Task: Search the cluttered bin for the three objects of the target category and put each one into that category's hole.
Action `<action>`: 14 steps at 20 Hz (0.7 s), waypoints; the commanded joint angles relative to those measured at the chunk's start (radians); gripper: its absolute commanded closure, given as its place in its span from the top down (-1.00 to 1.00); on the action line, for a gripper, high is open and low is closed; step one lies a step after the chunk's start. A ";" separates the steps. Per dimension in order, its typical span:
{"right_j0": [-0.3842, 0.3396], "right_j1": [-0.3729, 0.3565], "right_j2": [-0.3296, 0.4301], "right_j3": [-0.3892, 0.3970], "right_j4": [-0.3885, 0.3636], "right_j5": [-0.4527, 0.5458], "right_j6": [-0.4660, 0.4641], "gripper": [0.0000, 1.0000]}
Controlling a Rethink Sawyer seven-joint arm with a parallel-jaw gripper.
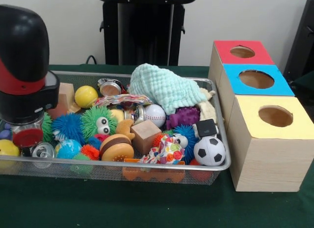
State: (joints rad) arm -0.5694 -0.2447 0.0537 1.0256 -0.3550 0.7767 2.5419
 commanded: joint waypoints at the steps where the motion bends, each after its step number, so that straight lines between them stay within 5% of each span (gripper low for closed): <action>1: -0.077 -0.058 0.066 0.179 0.077 0.031 -0.057 1.00; 7: -0.188 -0.178 0.049 0.348 0.063 0.065 -0.214 1.00; 14: -0.295 -0.218 0.083 0.470 -0.013 -0.016 -0.306 1.00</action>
State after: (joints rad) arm -0.7754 -0.4215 0.0736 1.2850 -0.3035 0.7790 2.5313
